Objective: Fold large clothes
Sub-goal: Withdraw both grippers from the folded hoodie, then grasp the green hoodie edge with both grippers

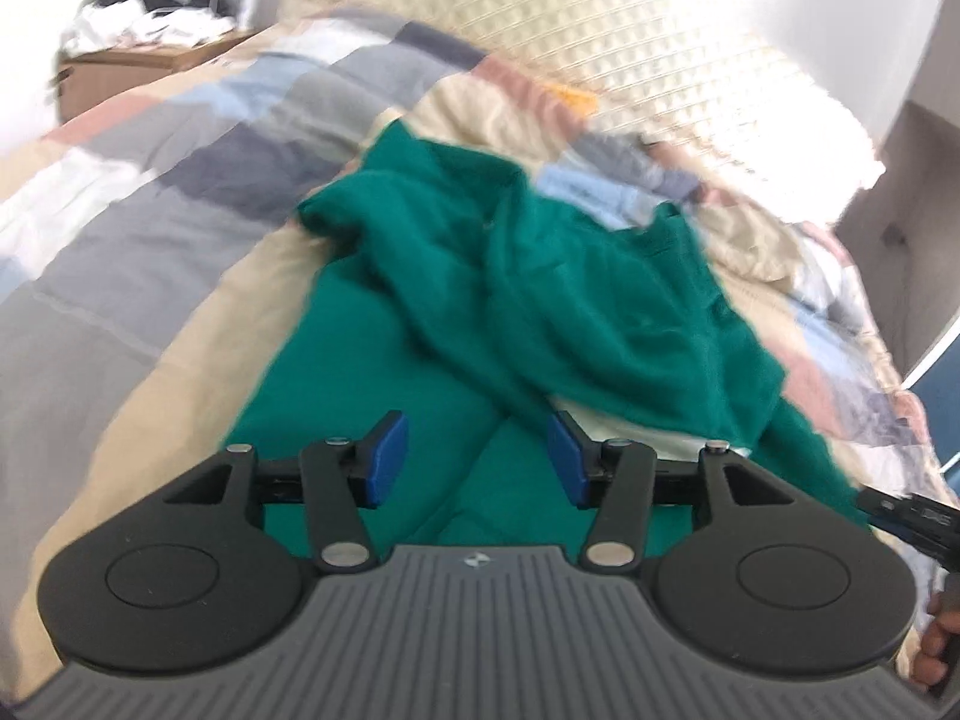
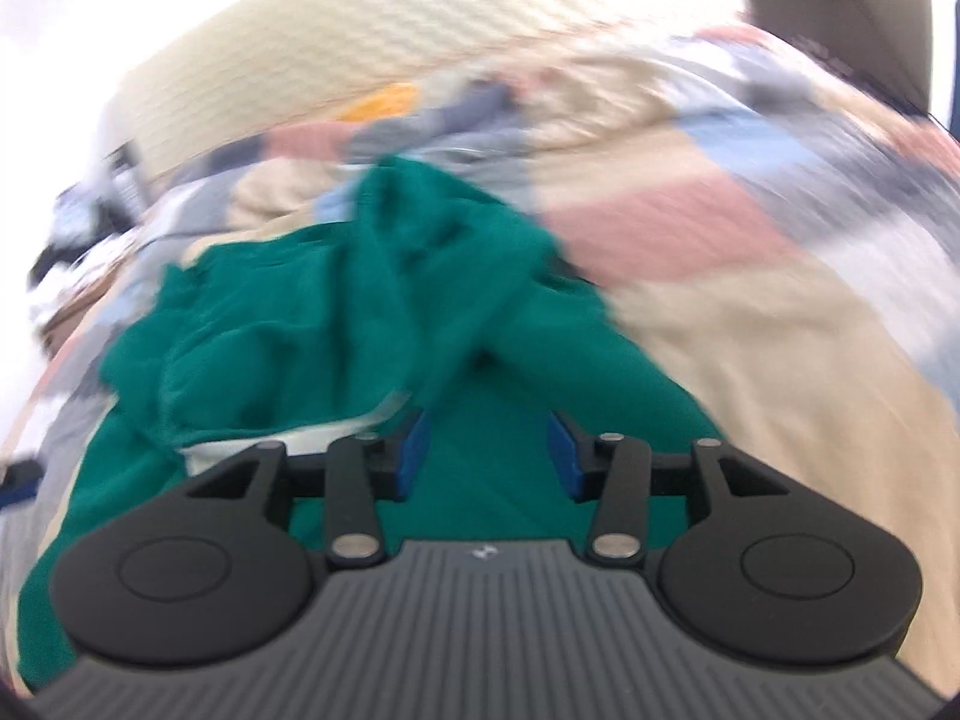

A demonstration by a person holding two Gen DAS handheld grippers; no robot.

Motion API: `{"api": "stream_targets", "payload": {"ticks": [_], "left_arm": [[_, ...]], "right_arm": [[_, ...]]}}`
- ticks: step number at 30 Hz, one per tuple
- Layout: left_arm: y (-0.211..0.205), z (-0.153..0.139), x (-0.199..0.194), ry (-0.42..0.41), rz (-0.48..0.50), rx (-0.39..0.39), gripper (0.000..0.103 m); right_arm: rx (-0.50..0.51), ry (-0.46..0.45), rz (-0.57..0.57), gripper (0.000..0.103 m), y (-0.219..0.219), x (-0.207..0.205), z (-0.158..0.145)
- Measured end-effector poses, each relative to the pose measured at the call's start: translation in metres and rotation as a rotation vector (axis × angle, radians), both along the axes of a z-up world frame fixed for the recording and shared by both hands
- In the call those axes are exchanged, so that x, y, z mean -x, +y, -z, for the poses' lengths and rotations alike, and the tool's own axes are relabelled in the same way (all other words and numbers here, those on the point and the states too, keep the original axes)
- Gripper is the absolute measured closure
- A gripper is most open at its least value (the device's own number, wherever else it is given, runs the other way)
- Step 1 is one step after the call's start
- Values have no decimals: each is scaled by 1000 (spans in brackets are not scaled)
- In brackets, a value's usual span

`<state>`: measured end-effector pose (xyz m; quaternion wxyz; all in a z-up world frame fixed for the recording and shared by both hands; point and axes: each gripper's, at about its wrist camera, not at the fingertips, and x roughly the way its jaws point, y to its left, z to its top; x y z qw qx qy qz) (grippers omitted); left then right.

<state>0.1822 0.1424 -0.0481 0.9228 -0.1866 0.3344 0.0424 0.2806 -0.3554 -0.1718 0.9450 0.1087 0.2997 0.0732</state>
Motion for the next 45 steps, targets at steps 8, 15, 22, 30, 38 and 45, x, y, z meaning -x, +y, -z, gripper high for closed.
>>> {"api": "stream_targets", "payload": {"ticks": [8,15,22,30,38,45], "left_arm": [[64,10,17,98,-133,100,40],[97,36,12,264,-237,70,39],[107,61,11,285,-133,348,39],[77,71,12,364,-130,285,39],[63,73,12,391,-104,188,46],[63,63,24,283,-132,263,94]], "right_arm": [[-72,41,294,20,-55,17,10],[-89,177,414,20,-78,4,38],[-361,291,363,17,-87,5,60],[-579,284,186,17,-72,8,54],[-225,322,163,18,-41,3,62],[-255,301,118,83,-37,8,55]]}}
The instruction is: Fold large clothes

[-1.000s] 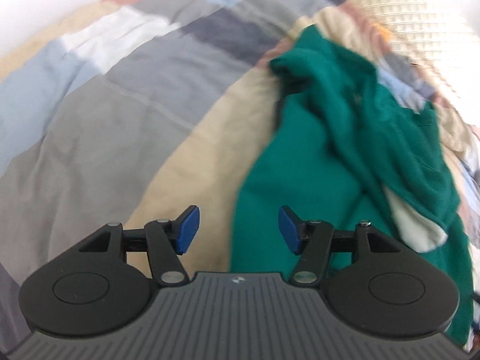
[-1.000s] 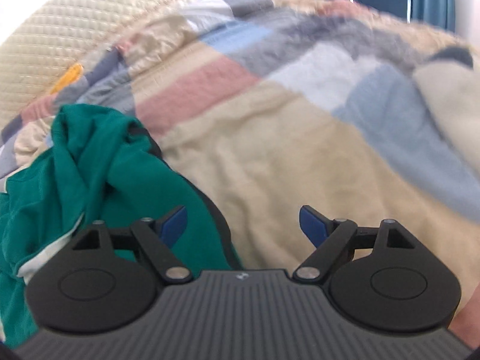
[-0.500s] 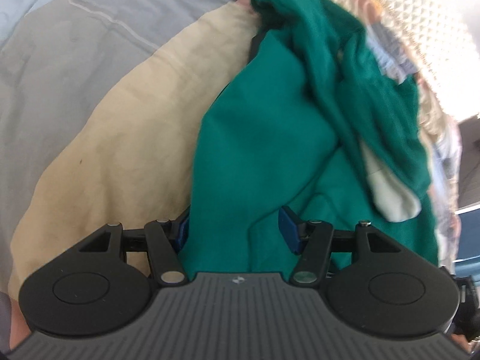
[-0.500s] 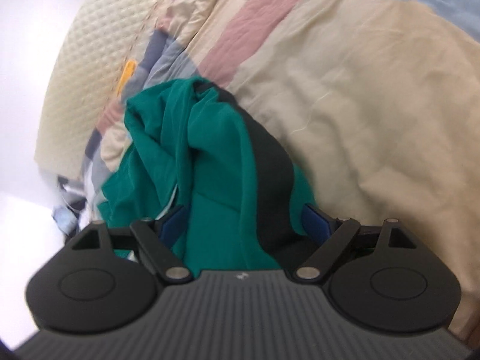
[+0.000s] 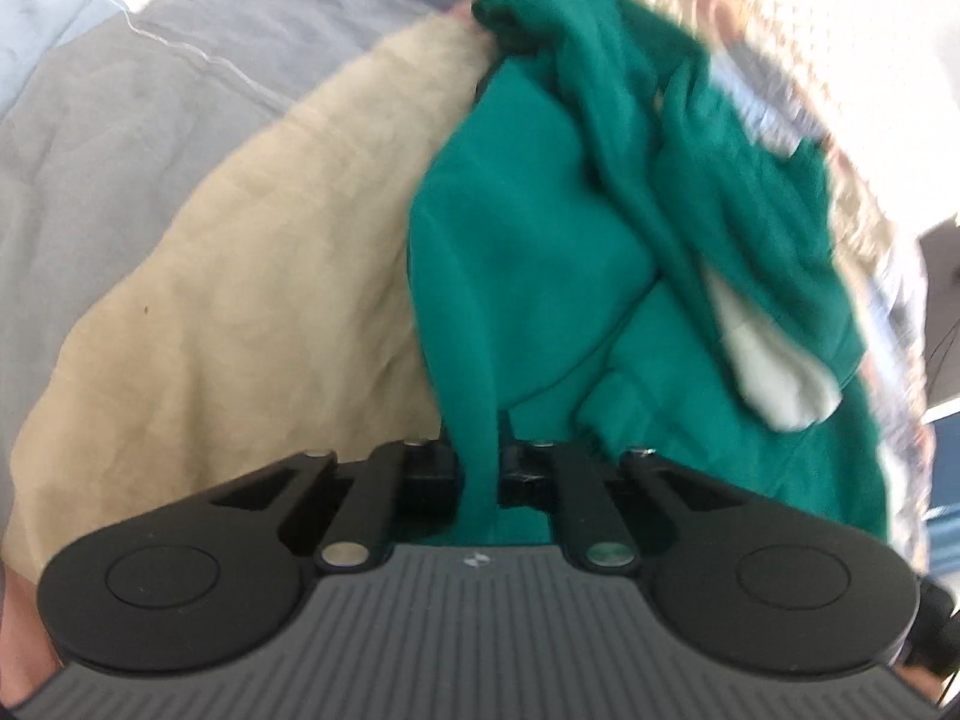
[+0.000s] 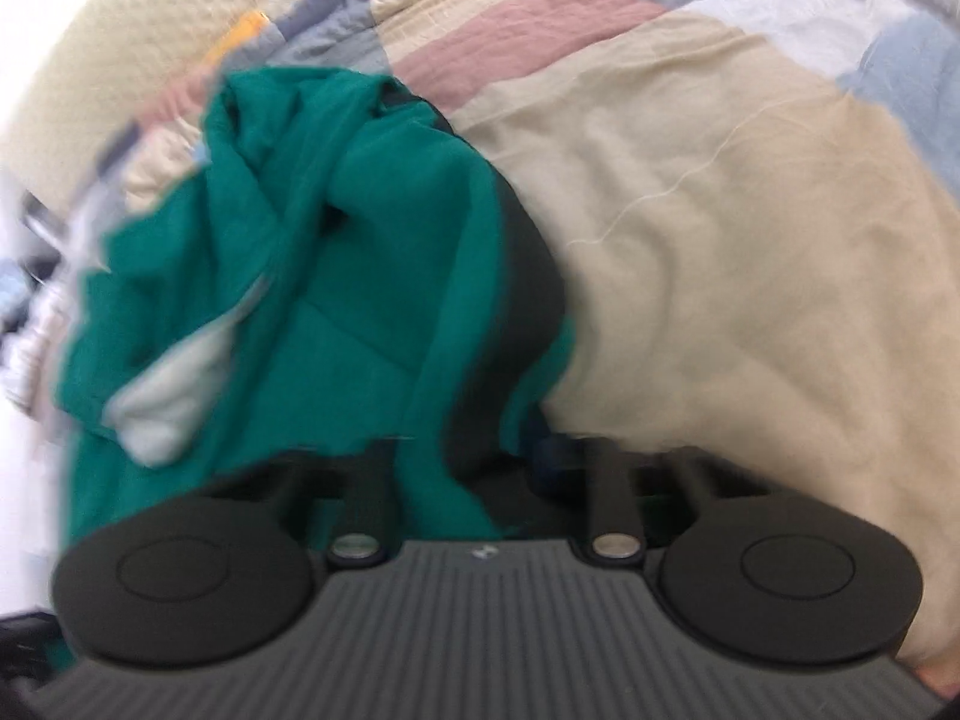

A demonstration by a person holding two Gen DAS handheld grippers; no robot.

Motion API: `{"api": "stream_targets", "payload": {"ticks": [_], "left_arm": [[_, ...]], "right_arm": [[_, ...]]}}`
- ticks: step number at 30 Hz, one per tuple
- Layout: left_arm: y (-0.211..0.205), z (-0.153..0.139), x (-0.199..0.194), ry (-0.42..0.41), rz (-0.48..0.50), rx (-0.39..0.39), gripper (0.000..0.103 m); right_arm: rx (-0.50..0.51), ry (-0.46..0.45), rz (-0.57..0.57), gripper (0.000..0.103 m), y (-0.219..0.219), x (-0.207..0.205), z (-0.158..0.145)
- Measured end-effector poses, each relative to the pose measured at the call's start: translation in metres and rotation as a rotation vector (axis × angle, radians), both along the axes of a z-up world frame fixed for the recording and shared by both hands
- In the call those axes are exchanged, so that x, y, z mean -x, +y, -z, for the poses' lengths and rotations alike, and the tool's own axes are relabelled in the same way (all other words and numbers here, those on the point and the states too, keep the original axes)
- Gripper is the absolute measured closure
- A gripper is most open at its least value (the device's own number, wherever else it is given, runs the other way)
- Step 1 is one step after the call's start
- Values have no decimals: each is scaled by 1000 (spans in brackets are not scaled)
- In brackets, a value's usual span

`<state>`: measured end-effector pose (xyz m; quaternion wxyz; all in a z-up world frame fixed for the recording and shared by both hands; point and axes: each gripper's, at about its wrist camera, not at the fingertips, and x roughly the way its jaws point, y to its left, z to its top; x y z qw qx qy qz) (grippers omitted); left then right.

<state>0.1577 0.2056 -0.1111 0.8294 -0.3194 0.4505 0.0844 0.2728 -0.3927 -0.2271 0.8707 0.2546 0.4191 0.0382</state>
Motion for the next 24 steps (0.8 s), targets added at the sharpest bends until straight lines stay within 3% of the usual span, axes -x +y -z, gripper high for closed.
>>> {"api": "stream_targets", "payload": {"ticks": [3,5,7,8,13,24], "left_arm": [[15,-17,13,-87,-39,110,96],[29,-28,23,-126,-52,192,97],[37,-42,33,-168,-51,226,97],[41,-48,37,-184,-57,241,97],[47,-77,45,-247,-49,321,97],[51,-170,100,-386,65,383,97]], "right_arm": [[-149,-51,-7,90,-13,9,-10],[-308,-86,-4,92,-26,11,-19],[-476,-119,-17,93,-40,14,-30],[-513,-142,-31,93,-45,17,-38],[-640,-231,-90,94,-60,25,-76],[-759,-376,-129,94,-102,75,-137]]}}
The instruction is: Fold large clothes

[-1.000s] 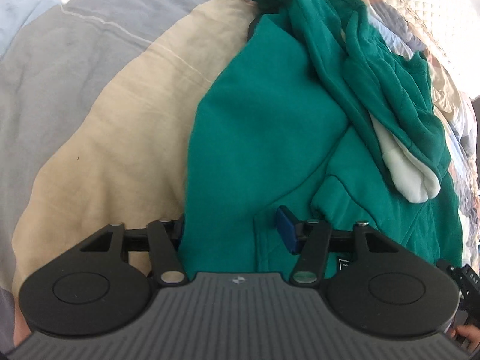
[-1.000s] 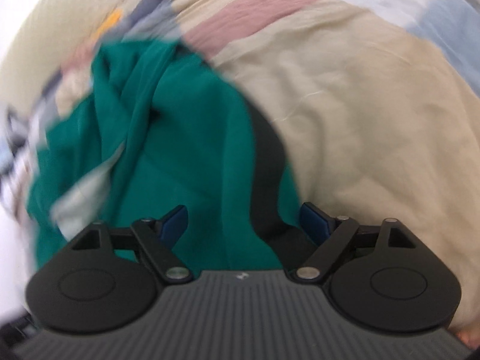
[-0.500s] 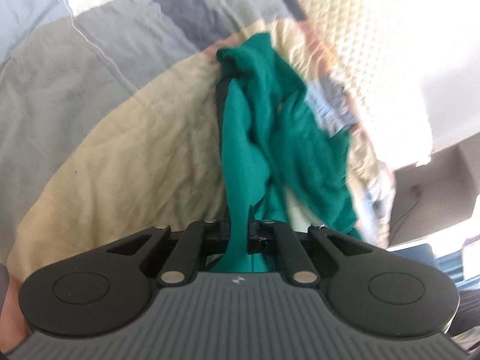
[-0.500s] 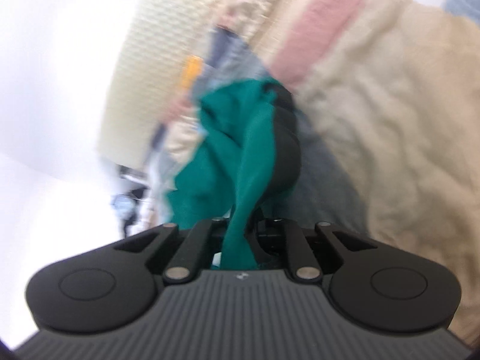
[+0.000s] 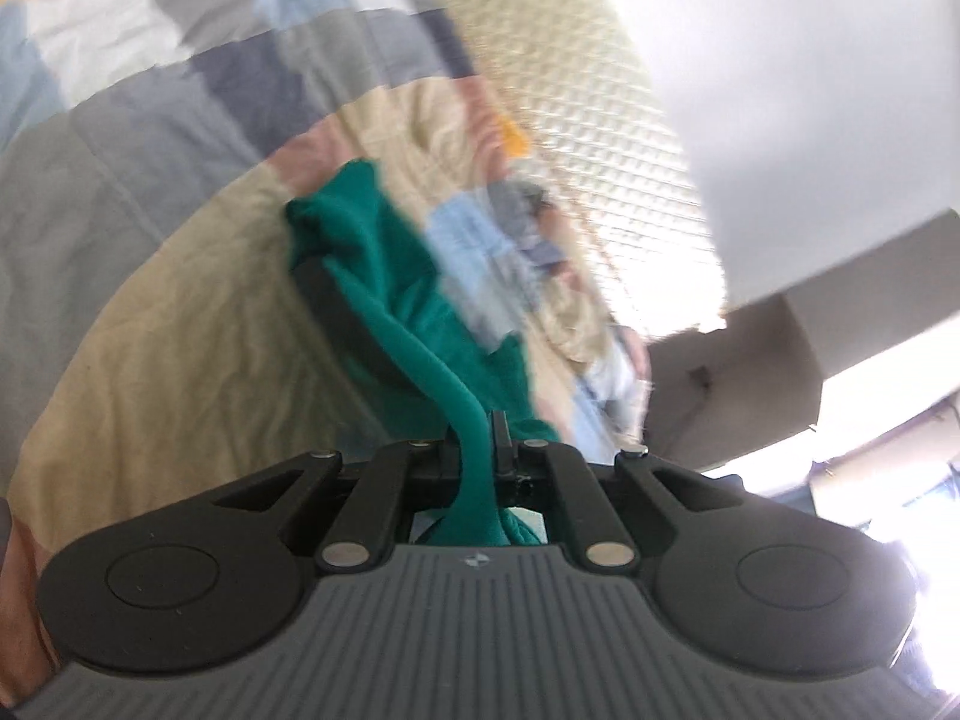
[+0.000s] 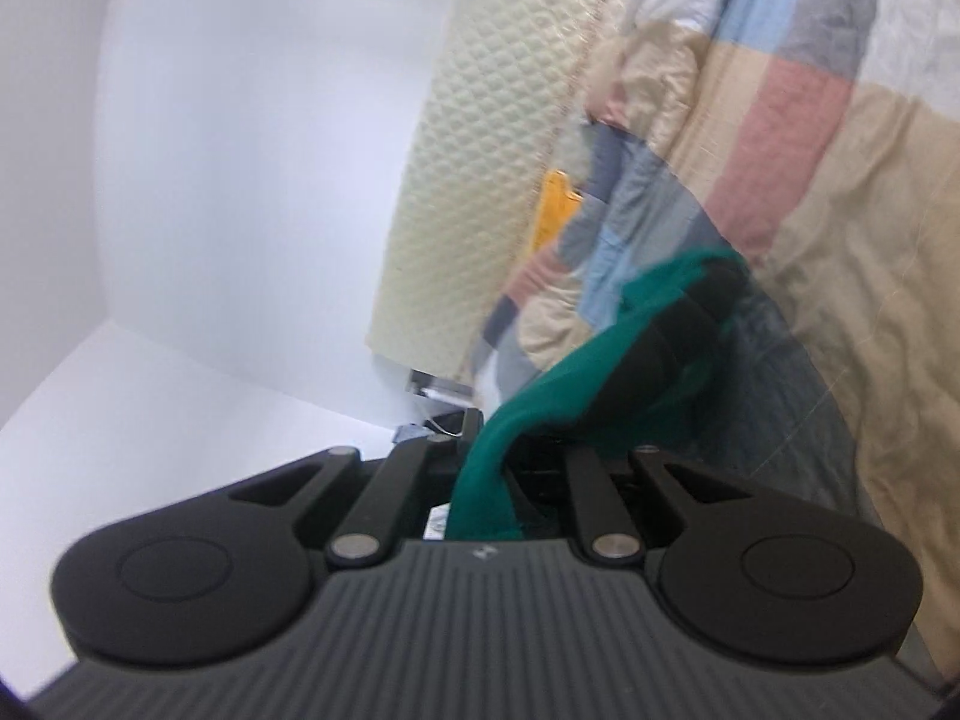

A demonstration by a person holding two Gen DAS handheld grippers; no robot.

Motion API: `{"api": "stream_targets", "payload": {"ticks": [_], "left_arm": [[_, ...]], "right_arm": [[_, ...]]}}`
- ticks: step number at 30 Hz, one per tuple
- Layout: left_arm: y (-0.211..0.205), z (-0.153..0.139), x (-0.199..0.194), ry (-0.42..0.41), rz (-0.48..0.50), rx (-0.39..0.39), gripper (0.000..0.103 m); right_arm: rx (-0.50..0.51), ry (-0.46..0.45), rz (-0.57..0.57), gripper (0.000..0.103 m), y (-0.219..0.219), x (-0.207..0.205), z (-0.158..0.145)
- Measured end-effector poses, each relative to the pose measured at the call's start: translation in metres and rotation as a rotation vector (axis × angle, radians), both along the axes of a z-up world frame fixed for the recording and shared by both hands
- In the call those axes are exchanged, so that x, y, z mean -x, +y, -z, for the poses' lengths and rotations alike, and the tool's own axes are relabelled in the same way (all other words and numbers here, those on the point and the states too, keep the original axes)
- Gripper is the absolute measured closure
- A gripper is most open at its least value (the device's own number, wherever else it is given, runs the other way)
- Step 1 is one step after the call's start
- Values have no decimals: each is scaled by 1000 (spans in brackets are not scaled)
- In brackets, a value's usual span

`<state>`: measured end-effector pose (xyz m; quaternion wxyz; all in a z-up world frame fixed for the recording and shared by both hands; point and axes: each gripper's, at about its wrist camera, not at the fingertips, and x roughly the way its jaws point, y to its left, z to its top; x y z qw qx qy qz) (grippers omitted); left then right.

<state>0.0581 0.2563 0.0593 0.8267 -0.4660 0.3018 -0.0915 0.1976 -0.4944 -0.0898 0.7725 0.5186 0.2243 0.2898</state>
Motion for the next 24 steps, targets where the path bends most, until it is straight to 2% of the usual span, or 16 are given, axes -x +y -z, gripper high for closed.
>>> {"api": "stream_targets", "payload": {"ticks": [4,8,10,11,13,15,19,22,24], "left_arm": [[-15,-27,37,-62,52,-3,97],[-30,-25,73,-95,63,0,97],[-41,-24,73,-115,42,-81,97],[-45,-24,67,-119,41,-99,97],[-47,-21,47,-109,25,-85,97],[-46,-19,18,-108,-9,-75,97],[-35,-5,-39,-104,-161,3,96],[-37,10,-81,-87,-286,-18,96],[-35,27,-107,-76,-332,5,96]], "right_arm": [[3,-38,20,94,-22,34,-22],[44,-63,63,94,-42,65,-26],[61,-47,88,93,-49,68,-17],[70,-29,105,93,-50,67,-10],[108,4,142,93,-44,53,-4],[103,30,164,93,-34,26,-2],[42,88,241,93,-14,-36,-1],[30,127,321,92,-1,-83,7],[12,171,383,92,2,-107,20]]}}
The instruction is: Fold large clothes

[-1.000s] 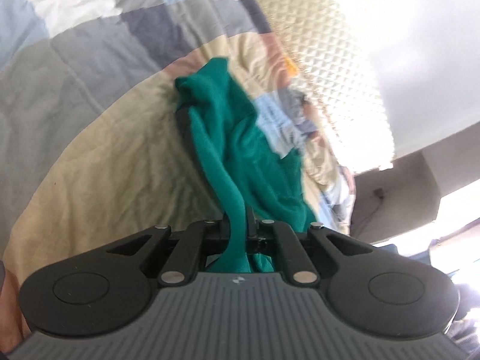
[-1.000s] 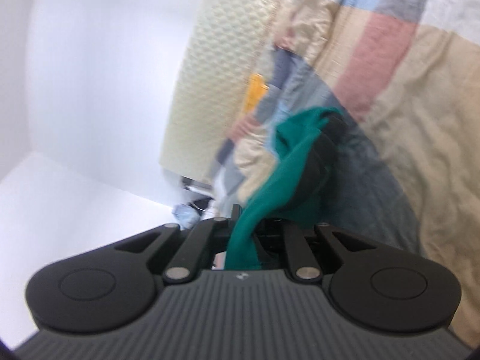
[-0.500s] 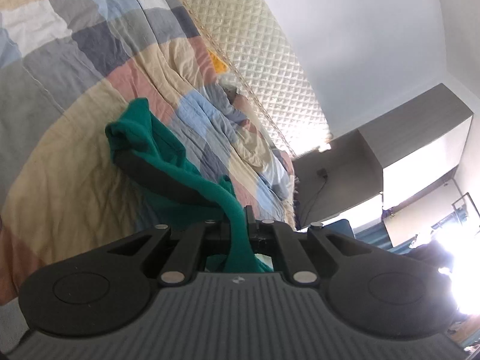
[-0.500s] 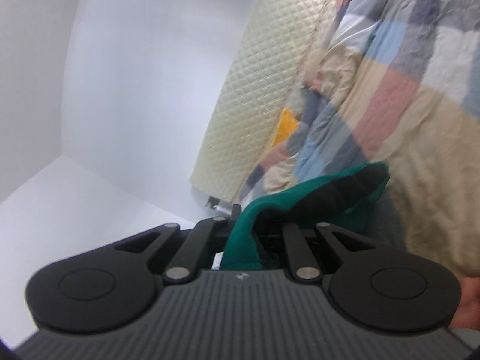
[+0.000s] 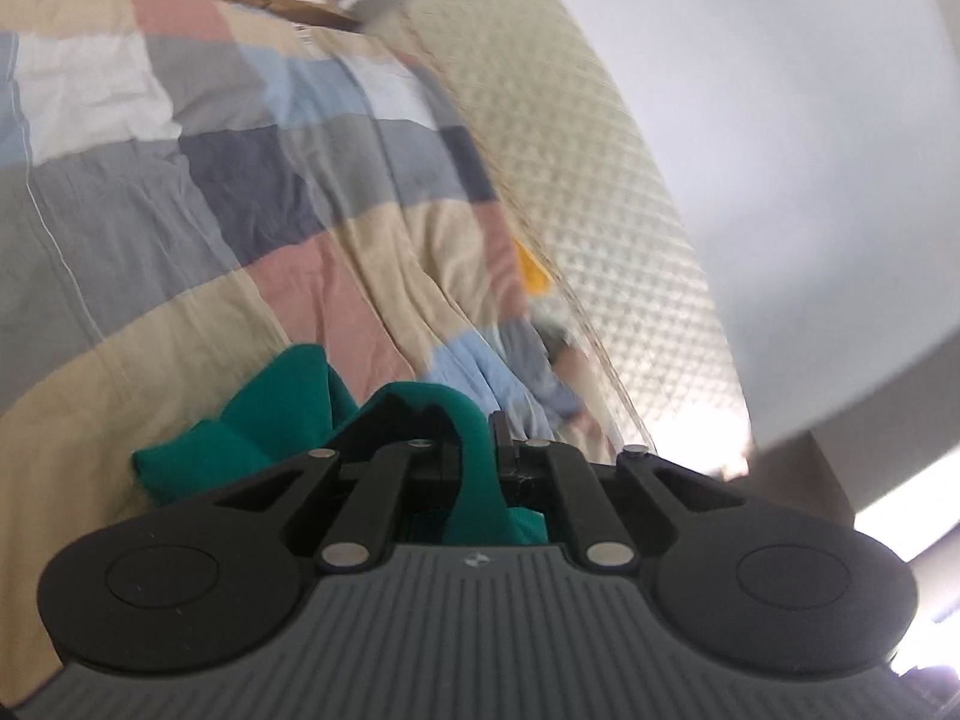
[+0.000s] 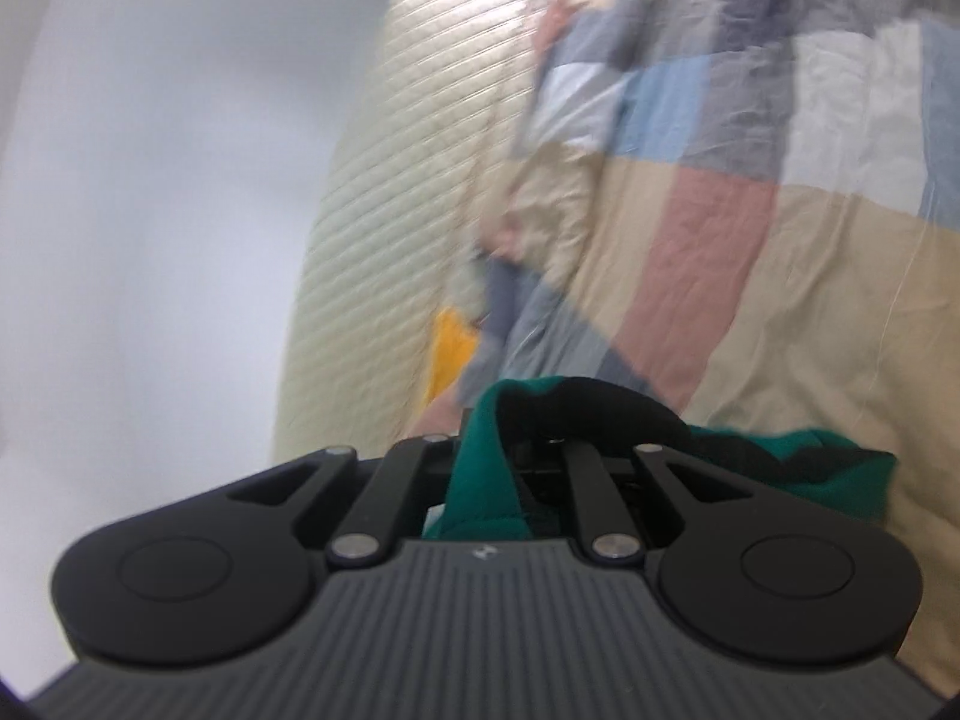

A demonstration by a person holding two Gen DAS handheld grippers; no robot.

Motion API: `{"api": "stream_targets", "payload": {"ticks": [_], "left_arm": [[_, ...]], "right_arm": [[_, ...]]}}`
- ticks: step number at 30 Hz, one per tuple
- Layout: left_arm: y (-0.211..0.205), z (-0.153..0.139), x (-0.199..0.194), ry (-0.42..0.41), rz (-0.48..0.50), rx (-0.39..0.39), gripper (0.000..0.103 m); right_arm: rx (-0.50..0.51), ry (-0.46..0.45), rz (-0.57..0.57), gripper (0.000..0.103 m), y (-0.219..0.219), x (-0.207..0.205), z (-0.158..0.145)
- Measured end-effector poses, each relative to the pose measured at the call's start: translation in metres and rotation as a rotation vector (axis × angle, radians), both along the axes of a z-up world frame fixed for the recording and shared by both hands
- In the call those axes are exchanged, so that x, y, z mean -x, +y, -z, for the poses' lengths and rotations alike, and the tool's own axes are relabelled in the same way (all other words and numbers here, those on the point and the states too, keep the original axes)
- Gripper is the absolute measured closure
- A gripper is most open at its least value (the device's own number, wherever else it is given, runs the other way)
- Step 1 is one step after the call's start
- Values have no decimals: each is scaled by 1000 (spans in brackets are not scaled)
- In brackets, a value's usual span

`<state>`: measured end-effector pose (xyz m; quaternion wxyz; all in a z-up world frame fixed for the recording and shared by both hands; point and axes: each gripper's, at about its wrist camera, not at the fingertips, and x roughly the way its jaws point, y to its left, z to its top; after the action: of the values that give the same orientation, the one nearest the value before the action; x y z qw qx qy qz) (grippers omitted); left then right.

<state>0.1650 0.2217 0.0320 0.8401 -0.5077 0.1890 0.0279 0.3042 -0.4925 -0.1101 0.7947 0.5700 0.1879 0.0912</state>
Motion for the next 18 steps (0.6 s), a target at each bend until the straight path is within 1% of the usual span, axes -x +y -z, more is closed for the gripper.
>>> {"api": "stream_targets", "payload": {"ticks": [2,3,5,7,9,11,13,16,18], "left_arm": [[6,20,-23,-6,-18,33,96],[8,30,-35,0,-21,33,96],[11,52,-57,25,-31,11,96],[14,72,-74,29,-35,-1,96],[14,90,-90,35,-40,-39,96],[13,107,-109,65,-39,-81,96],[15,125,-129,86,-33,-79,96],[15,145,-153,127,1,-109,93],[15,156,-166,155,19,-117,93]], "right_arm": [[-27,28,45,92,3,-20,18],[-34,39,55,92,5,-30,28],[-6,70,53,92,9,-45,45],[45,89,49,92,15,-59,61],[74,117,59,92,18,-72,79],[86,175,62,92,24,-90,96],[96,221,64,92,29,-106,109],[180,250,50,92,36,-130,122],[184,272,50,91,37,-141,135]]}}
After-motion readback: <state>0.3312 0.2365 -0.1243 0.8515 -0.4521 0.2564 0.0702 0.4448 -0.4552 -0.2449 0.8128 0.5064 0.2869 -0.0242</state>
